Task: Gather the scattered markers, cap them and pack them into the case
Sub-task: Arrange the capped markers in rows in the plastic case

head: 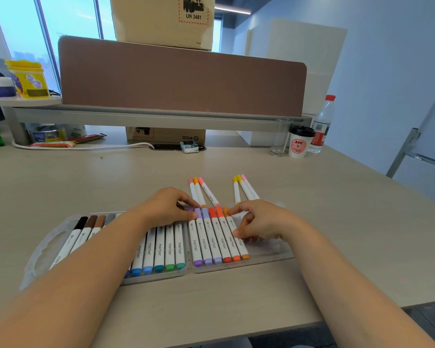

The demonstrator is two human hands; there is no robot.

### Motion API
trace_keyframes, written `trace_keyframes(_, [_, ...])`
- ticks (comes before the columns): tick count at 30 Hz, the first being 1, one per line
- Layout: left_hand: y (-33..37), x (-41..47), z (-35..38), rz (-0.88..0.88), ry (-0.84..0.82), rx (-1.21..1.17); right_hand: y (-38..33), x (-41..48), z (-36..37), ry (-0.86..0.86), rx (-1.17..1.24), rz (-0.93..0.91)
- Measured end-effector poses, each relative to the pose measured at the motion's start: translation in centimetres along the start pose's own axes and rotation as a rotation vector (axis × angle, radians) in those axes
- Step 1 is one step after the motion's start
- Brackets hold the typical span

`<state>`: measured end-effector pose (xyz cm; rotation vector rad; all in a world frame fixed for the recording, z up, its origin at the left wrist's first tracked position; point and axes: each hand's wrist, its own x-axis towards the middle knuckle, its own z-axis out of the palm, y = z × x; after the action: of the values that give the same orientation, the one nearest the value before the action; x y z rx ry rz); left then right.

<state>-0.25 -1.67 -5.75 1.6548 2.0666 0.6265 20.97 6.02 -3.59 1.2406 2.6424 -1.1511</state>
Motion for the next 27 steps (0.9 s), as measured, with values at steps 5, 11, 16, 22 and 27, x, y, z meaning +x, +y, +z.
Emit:
trace_keyframes(5, [0.0, 0.0, 0.0, -0.005, 0.001, -0.02, -1.0, 0.3, -0.6, 0.07, -0.126, 0.009])
trace_keyframes(11, [-0.1, -0.1, 0.0, 0.014, -0.012, -0.015, -3.0, 5.0, -0.4, 0.394, -0.122, -0.048])
trace_keyframes(16, [-0.3, -0.1, 0.0, 0.029, 0.01, -0.001, -4.2, 8.1, 0.8, 0.384, -0.17, -0.048])
trace_keyframes(22, [0.2, -0.3, -0.2, 0.051, 0.014, 0.072, -3.5, 9.6, 1.2, 0.41, -0.207, -0.023])
trace_keyframes(27, [0.9, -0.8, -0.2, 0.066, 0.005, 0.139, -2.7, 8.9, 0.0, 0.471, 0.007, -0.012])
